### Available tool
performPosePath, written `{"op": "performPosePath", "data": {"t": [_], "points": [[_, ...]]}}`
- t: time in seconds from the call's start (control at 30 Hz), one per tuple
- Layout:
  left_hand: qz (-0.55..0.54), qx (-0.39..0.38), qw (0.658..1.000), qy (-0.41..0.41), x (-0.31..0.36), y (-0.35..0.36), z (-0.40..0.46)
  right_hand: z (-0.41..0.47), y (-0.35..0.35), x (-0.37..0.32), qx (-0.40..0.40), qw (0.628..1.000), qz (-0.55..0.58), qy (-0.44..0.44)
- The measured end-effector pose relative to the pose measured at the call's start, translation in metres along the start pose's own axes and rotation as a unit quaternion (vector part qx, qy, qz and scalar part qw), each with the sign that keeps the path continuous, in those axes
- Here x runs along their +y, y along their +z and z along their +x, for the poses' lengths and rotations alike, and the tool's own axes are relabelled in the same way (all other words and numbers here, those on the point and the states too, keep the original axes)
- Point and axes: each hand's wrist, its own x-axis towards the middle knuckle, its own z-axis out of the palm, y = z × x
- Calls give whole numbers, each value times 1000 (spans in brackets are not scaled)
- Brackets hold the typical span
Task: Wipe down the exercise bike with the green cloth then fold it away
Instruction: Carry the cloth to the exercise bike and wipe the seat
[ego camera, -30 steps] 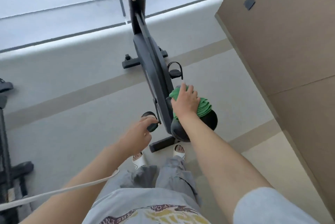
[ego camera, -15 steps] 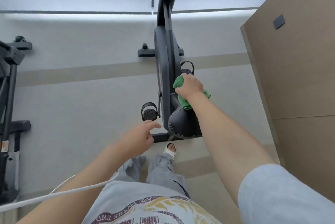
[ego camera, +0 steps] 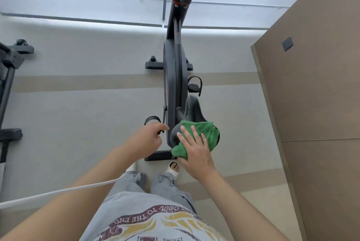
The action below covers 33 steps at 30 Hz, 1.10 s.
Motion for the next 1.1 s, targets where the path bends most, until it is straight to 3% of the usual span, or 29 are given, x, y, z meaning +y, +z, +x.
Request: {"op": "performPosePath", "data": {"t": [0.3,0.57,0.77,0.93,1.1], "points": [[-42,22,998,-50,-8,-3,-17,75,1,-28,-29,991,-117,-55],[-30,19,995,-97,-13,-4,-30,128,-15,-51,-178,961,-195,-78],[-34,16,995,-87,0,0,-24,71,-7,-4,-35,990,-42,-132],[-13,-14,999,-26,16,7,-5,3,-9,39,12,999,27,15],[49,-98,993,44,23,24,12,14,-2,37,36,996,16,85]]}}
